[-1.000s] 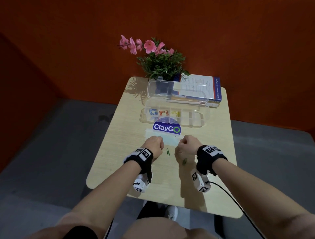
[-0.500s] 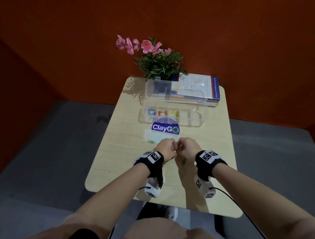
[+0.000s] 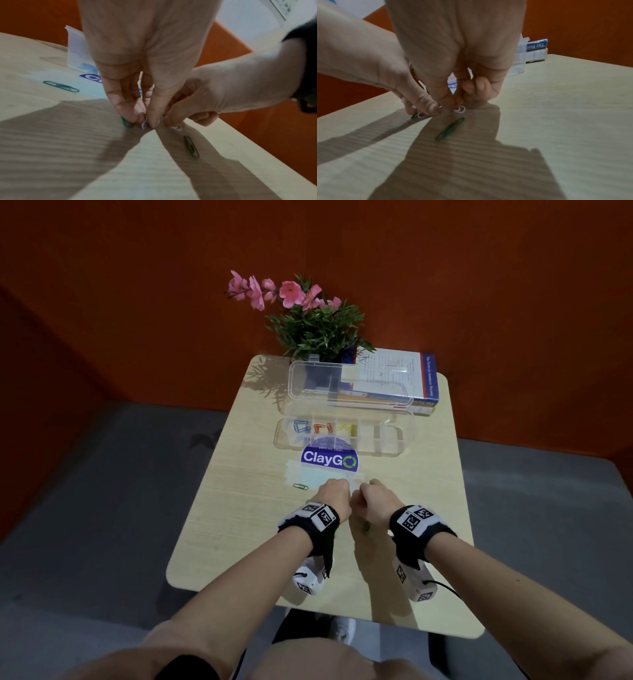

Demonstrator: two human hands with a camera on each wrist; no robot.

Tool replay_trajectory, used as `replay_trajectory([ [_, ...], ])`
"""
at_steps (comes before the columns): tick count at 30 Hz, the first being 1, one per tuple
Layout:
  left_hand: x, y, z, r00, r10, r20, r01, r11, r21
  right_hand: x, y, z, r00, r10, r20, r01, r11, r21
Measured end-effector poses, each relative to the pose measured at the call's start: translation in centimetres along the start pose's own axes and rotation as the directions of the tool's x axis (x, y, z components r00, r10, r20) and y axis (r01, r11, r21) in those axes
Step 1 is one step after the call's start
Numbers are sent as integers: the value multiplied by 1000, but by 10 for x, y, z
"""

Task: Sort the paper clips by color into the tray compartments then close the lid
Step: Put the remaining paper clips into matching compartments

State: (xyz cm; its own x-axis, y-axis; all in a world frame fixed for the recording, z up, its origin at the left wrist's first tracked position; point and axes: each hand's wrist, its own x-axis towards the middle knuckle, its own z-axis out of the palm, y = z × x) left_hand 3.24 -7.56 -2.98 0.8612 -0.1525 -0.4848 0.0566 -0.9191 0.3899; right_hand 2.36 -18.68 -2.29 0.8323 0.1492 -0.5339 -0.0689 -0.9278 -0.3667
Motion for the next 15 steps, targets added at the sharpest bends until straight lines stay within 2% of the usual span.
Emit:
replay_trajectory([
  [6, 1, 2, -1, 999, 26, 19, -27, 999, 39, -3, 12, 6, 998, 11, -57, -13, 999, -32],
  [9, 0, 2, 0, 999, 36, 8, -37, 997, 68, -6, 16, 4, 992, 28, -126, -19, 997, 75],
  [11, -1, 0, -1, 999, 51, 2, -51, 995, 89, -5, 21, 2, 982, 78, -173, -37, 972, 234],
  [13, -2, -1, -3, 997, 75, 7, -75, 987, 139, -2, 25, -3, 974, 154, -168, -58, 879, 474],
  [15, -2, -2, -5, 994, 105, 14, -106, 976, 192, 1, 25, -11, 970, 222, -96, -79, 666, 741],
])
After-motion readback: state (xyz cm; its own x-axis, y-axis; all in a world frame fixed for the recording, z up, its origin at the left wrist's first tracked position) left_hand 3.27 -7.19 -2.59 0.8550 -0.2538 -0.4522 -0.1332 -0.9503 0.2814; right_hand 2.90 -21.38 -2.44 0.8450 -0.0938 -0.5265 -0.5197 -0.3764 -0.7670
